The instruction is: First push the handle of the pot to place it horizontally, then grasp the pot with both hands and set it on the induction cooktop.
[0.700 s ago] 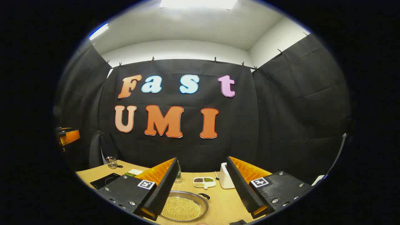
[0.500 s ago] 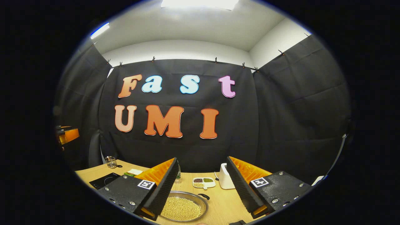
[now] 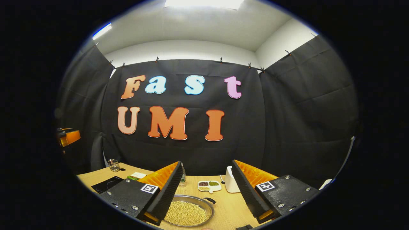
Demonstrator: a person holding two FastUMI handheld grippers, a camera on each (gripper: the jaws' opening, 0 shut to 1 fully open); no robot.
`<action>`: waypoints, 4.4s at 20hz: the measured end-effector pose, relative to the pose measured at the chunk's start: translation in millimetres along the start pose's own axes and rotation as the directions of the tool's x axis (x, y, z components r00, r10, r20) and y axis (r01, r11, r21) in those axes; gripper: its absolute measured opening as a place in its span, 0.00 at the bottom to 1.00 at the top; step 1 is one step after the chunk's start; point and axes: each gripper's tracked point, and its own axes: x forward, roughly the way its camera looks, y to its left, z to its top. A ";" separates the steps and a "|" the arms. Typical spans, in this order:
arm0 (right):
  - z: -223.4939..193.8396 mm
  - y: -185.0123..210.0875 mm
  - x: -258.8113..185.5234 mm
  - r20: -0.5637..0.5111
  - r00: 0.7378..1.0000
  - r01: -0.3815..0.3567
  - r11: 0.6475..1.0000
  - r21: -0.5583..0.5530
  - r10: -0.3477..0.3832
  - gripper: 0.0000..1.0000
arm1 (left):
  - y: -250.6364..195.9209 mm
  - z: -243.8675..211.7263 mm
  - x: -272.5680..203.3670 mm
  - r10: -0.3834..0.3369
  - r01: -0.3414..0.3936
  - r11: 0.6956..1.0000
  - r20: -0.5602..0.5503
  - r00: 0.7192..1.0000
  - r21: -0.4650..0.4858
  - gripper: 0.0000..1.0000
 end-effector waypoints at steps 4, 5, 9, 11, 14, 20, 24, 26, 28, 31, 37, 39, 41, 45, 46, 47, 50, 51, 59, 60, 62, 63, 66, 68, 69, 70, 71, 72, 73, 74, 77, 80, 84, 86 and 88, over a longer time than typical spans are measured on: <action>-1.3 -0.2 0.5 -0.007 1.000 -0.003 1.000 0.012 0.003 0.95 | 0.5 -2.6 0.1 -0.001 0.001 1.000 -0.006 1.000 0.000 0.97; -1.7 0.0 0.5 -0.008 1.000 -0.002 1.000 0.012 0.002 0.95 | 1.0 -3.6 1.3 0.002 -0.002 1.000 -0.010 1.000 0.002 0.97; -4.0 -1.0 0.9 -0.012 1.000 0.000 1.000 0.010 0.000 0.96 | 0.6 -8.7 2.3 -0.002 0.002 1.000 -0.024 1.000 0.001 0.87; -6.8 0.4 0.4 -0.016 1.000 -0.008 1.000 0.015 0.008 0.95 | 1.3 -10.6 2.6 0.002 -0.002 1.000 -0.029 1.000 0.003 0.87; -10.0 10.1 -0.1 -0.017 0.999 -0.042 0.999 0.018 0.042 1.00 | 1.4 -10.8 2.4 0.002 -0.002 1.000 -0.034 0.999 0.006 0.87; -32.5 31.2 -4.6 -0.056 0.993 -0.105 0.994 -0.028 0.103 0.55 | -1.8 -8.3 -1.0 0.000 0.001 1.000 -0.029 1.000 0.016 0.87; -57.3 49.5 -8.7 -0.116 0.982 -0.151 0.988 -0.034 0.146 0.33 | -1.2 -10.3 -2.7 -0.003 0.004 1.000 -0.032 0.999 0.017 0.87; -71.0 60.1 -10.7 -0.154 0.973 -0.179 0.984 -0.026 0.173 0.24 | 0.9 -11.8 -2.7 -0.002 0.002 1.000 -0.034 0.999 0.017 0.87; -85.9 69.8 -12.3 -0.191 0.963 -0.200 0.979 -0.025 0.192 0.19 | 3.3 -14.7 -2.6 0.004 -0.003 1.000 -0.036 0.999 0.020 0.87; -111.1 86.0 -16.6 -0.251 0.942 -0.236 0.971 -0.029 0.221 0.11 | 6.7 -19.5 -1.7 0.009 -0.008 1.000 -0.042 0.999 0.016 0.87; -161.7 131.2 -32.2 -0.390 0.861 -0.352 0.936 0.005 0.326 0.05 | 10.9 -30.7 -0.6 0.012 -0.011 1.000 -0.059 0.998 0.018 0.87; -178.0 142.1 -38.5 -0.429 0.832 -0.384 0.923 0.011 0.351 0.05 | 12.4 -31.5 -2.3 0.014 -0.013 1.000 -0.055 0.998 0.020 0.87; -195.0 152.9 -45.4 -0.468 0.804 -0.411 0.911 0.010 0.368 0.05 | 13.9 -32.8 -2.2 0.017 -0.016 1.000 -0.054 0.998 0.024 0.89; -226.1 169.4 -60.4 -0.538 0.746 -0.453 0.891 0.022 0.393 0.05 | 16.1 -35.5 -2.6 0.022 -0.021 1.000 -0.051 0.998 0.017 0.97; -233.6 171.8 -64.5 -0.553 0.733 -0.460 0.888 0.024 0.395 0.05 | 17.2 -36.2 -1.9 0.024 -0.023 1.000 -0.052 0.998 0.015 0.98; -240.5 172.3 -67.8 -0.568 0.722 -0.466 0.885 0.022 0.395 0.05 | 18.4 -37.5 -1.9 0.026 -0.026 1.000 -0.054 0.998 0.014 0.98; -258.2 177.0 -75.9 -0.607 0.691 -0.484 0.875 0.014 0.392 0.05 | 20.8 -42.5 -2.0 0.032 -0.031 0.999 -0.061 0.998 0.015 0.98; -262.6 178.4 -78.0 -0.617 0.681 -0.491 0.871 0.016 0.395 0.05 | 21.0 -44.7 -2.0 0.032 -0.031 0.999 -0.065 0.997 0.014 0.98; -298.1 188.0 -96.9 -0.693 0.604 -0.511 0.858 0.040 0.392 0.05 | 29.1 -56.3 3.1 0.044 -0.044 0.999 -0.077 0.996 0.005 0.98; -302.6 190.0 -98.1 -0.702 0.595 -0.512 0.858 0.044 0.391 0.05 | 29.8 -55.7 3.5 0.043 -0.043 0.999 -0.073 0.996 0.004 0.98; -310.4 193.1 -101.0 -0.721 0.576 -0.515 0.856 0.046 0.386 0.05 | 32.7 -57.9 3.4 0.047 -0.047 0.999 -0.072 0.996 0.004 0.98; -313.1 193.8 -101.8 -0.727 0.570 -0.517 0.855 0.045 0.382 0.05 | 35.1 -59.2 3.6 0.051 -0.051 0.999 -0.074 0.996 0.006 0.97; -318.0 198.1 -98.5 -0.736 0.560 -0.514 0.857 0.050 0.379 0.05 | 39.3 -60.0 4.3 0.058 -0.057 0.998 -0.074 0.996 0.013 0.98; -317.2 203.0 -91.6 -0.733 0.564 -0.505 0.861 0.058 0.380 0.05 | 42.3 -61.6 4.6 0.063 -0.062 0.998 -0.079 0.995 0.019 0.97; -318.7 206.8 -92.8 -0.740 0.550 -0.507 0.859 0.072 0.387 0.05 | 43.7 -62.9 6.2 0.065 -0.064 0.998 -0.081 0.995 0.023 0.98; -320.1 209.8 -91.9 -0.742 0.545 -0.506 0.859 0.080 0.391 0.05 | 44.5 -63.6 7.0 0.067 -0.065 0.998 -0.082 0.994 0.024 0.98; -322.1 211.1 -90.9 -0.746 0.540 -0.505 0.859 0.084 0.390 0.05 | 45.7 -64.4 7.1 0.068 -0.066 0.998 -0.082 0.994 0.023 0.98; -325.6 213.2 -89.2 -0.748 0.536 -0.503 0.860 0.089 0.391 0.05 | 46.1 -64.3 8.4 0.069 -0.067 0.998 -0.081 0.994 0.020 0.98; -325.5 212.8 -90.6 -0.750 0.534 -0.500 0.861 0.091 0.389 0.05 | 47.0 -65.0 8.3 0.070 -0.069 0.997 -0.081 0.994 0.019 0.98; -325.4 213.9 -89.8 -0.752 0.533 -0.496 0.863 0.093 0.388 0.05 | 48.3 -65.3 9.3 0.071 -0.070 0.997 -0.082 0.994 0.018 0.98; -322.8 218.5 -84.9 -0.749 0.531 -0.487 0.866 0.113 0.396 0.05 | 50.5 -68.4 11.4 0.072 -0.071 0.997 -0.087 0.994 0.015 0.98; -321.3 221.0 -76.0 -0.747 0.538 -0.483 0.869 0.105 0.390 0.04 | 53.9 -72.3 14.5 0.073 -0.072 0.997 -0.095 0.993 0.013 0.97; -323.6 230.4 -66.9 -0.744 0.542 -0.480 0.871 0.109 0.392 0.04 | 60.8 -78.0 19.0 0.082 -0.081 0.997 -0.104 0.991 0.008 0.98; -323.8 235.4 -63.2 -0.742 0.539 -0.474 0.871 0.124 0.399 0.04 | 64.5 -82.5 20.9 0.089 -0.088 0.996 -0.112 0.990 0.009 0.98; -323.7 239.6 -59.8 -0.740 0.538 -0.471 0.872 0.133 0.404 0.04 | 67.5 -84.7 23.2 0.093 -0.093 0.996 -0.119 0.989 0.009 0.98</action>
